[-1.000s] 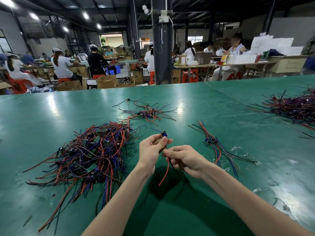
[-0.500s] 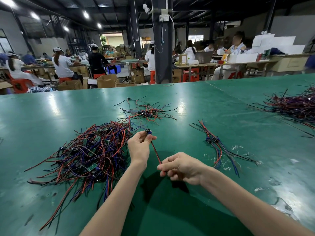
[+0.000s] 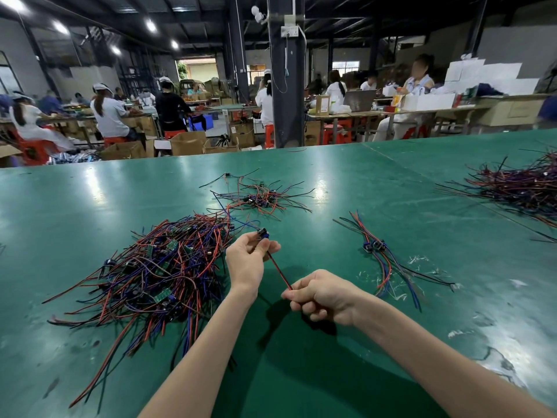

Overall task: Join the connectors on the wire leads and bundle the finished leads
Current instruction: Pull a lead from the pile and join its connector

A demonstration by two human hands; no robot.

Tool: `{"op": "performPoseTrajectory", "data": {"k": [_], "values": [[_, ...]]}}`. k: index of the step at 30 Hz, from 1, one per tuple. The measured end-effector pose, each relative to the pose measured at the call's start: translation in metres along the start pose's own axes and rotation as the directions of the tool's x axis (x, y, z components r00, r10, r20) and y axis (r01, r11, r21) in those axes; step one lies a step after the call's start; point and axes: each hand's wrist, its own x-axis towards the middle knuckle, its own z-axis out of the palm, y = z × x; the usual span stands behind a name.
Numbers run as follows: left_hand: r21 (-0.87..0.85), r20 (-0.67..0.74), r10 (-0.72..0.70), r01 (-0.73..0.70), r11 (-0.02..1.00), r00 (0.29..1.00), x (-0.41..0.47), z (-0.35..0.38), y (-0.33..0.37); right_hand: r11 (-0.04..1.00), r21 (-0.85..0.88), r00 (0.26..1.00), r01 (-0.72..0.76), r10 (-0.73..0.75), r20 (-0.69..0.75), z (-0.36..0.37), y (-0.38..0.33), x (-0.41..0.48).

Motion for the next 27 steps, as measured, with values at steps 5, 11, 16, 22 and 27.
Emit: {"op": "performPoseTrajectory", "data": {"k": [5,11,16,22,27], "values": [[-0.119,0.014,-0.048,0.050,0.992,0.999,0.000,-0.002,0.003,0.992,-0.122,0.999,0.035,-0.034,0.007,-0.001,-0.001,-0.002],[-0.154,0.012,-0.060,0.061,0.986,0.998,-0.001,-0.001,0.005,0.984,-0.178,1.000,0.000,-0.001,-0.002,-0.002,-0.002,0.000],[-0.238,0.044,-0.101,0.109,0.965,0.994,-0.004,0.001,0.008,0.983,-0.182,0.988,0.037,-0.008,0.157,-0.010,-0.006,-0.003],[-0.391,0.108,-0.193,0.221,0.894,0.975,-0.006,0.003,0.016,0.941,-0.337,0.972,0.027,0.054,0.229,-0.031,-0.021,-0.007],[-0.392,0.262,-0.245,0.335,0.857,0.933,-0.019,0.016,0.018,0.949,-0.295,0.993,0.115,-0.115,0.017,-0.035,-0.017,0.001]]}}
